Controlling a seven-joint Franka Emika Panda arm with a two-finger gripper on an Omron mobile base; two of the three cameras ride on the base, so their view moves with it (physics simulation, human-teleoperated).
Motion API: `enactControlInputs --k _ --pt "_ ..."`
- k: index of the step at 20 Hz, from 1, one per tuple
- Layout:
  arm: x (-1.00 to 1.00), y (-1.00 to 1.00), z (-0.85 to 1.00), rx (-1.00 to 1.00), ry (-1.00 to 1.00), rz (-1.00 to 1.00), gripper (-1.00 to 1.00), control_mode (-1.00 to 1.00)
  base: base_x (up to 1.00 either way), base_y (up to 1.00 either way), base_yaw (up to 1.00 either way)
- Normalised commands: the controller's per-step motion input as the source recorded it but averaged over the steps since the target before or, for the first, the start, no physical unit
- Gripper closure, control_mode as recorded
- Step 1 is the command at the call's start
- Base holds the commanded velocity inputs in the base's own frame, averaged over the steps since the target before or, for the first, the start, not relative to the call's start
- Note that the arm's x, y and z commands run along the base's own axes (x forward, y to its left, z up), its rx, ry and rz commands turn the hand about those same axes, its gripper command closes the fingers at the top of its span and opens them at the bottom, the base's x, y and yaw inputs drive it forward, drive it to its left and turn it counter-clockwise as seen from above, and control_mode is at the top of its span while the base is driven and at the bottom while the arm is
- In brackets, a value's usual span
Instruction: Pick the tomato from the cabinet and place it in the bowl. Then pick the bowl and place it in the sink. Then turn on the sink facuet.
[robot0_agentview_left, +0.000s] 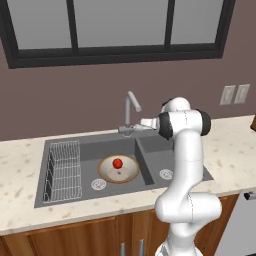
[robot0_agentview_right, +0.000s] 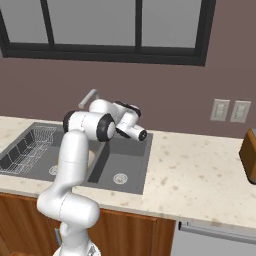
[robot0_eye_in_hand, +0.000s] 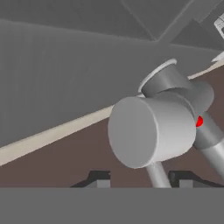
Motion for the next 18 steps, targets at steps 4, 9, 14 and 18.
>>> enactControlInputs --k 4,9,14,18 --pt "0.12 -1.0 -0.31 0.08 0.23 -0.08 1.0 -1.0 0.0 0.0 0.0" --pt "0.07 -1.0 -0.4 0.06 0.23 -0.08 1.0 -1.0 0.0 0.0 0.0" --pt "0.01 -0.41 -0.11 0.07 0.07 -0.01 1.0 -1.0 0.0 0.0 0.0" --pt "0.0 0.0 0.0 0.0 0.0 0.0 1.0 -1.0 0.0 0.0 0.0"
